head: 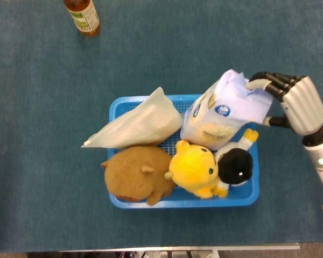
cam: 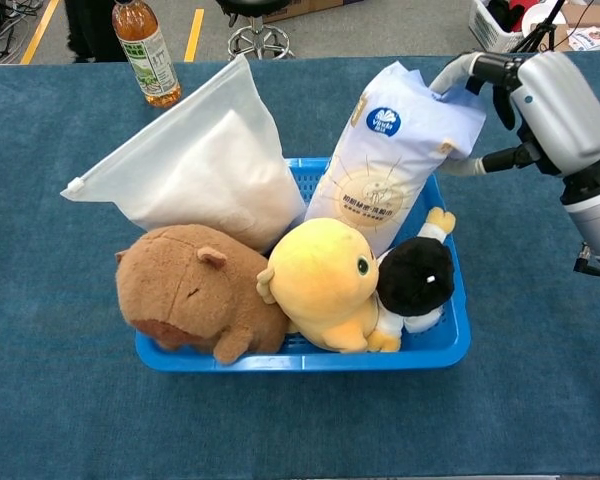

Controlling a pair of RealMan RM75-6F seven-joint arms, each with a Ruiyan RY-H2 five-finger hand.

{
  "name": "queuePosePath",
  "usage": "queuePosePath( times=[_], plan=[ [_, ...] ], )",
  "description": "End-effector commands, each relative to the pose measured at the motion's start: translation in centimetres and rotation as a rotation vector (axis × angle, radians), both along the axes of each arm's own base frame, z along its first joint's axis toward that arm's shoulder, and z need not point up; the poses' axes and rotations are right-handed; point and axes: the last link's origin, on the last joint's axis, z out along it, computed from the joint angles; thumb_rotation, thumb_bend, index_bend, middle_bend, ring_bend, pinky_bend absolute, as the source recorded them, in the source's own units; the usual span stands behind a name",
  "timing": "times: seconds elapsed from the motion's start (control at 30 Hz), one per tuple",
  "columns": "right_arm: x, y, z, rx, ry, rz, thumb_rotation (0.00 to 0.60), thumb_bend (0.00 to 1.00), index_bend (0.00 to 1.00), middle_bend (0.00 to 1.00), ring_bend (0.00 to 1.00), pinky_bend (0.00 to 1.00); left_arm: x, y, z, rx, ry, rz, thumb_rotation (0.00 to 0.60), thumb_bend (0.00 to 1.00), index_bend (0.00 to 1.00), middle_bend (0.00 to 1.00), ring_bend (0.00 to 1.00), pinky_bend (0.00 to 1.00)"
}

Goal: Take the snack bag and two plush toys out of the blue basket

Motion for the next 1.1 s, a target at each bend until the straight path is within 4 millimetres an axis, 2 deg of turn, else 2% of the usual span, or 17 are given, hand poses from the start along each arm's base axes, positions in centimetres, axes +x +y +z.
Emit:
queuePosePath(
  times=[0.03, 0.3, 0.6, 0.73, 1.0, 1.07, 1.1],
  plan=[
    [0.5, -0.8, 1.7, -0.069, -0.006, 0.017, 0.600, 0.00, 0.67, 0.63, 0.67, 0.81, 0.1, 0.1, 0.0, 0.000, 0.002, -0.003, 0.600, 0.23, 0.40, 0.39, 0.33, 0.44],
    [1.3, -2.1, 7.6, -0.253, 0.050, 0.067, 0.600, 0.00, 0.67, 0.63, 0.67, 0.81, 0.6, 0.3, 0.0, 0.002, 0.006, -0.018, 0.600, 0.23, 0.40, 0.39, 0.33, 0.44],
    [1.0, -1.3, 13.0, -0.390, 0.161, 0.054, 0.600, 0.00, 0.67, 0.63, 0.67, 0.81, 1.0, 0.6, -0.2, -0.003, 0.013, -0.026, 0.600, 0.23, 0.40, 0.39, 0.33, 0.44],
    [-0.1, -0.2, 14.2, -0.386, 0.228, 0.007, 0.600, 0.00, 0.67, 0.63, 0.67, 0.81, 1.1, 0.7, -0.2, -0.004, 0.014, -0.029, 0.600, 0.23, 0.40, 0.39, 0.33, 0.44],
    [-3.3, 3.1, 14.2, -0.282, 0.406, -0.191, 0.600, 0.00, 0.66, 0.62, 0.66, 0.81, 1.6, 0.8, -0.3, -0.005, 0.015, -0.047, 0.600, 0.23, 0.40, 0.39, 0.33, 0.44],
    [-4.2, 4.0, 14.2, -0.220, 0.481, -0.282, 0.600, 0.00, 0.56, 0.56, 0.61, 0.80, 1.8, 0.8, -0.3, -0.002, 0.013, -0.055, 0.600, 0.23, 0.39, 0.39, 0.33, 0.44],
    [-4.5, 4.3, 14.2, -0.186, 0.517, -0.324, 0.600, 0.00, 0.42, 0.47, 0.54, 0.77, 1.9, 0.9, -0.3, -0.001, 0.012, -0.060, 0.600, 0.23, 0.39, 0.39, 0.33, 0.44]
  ],
)
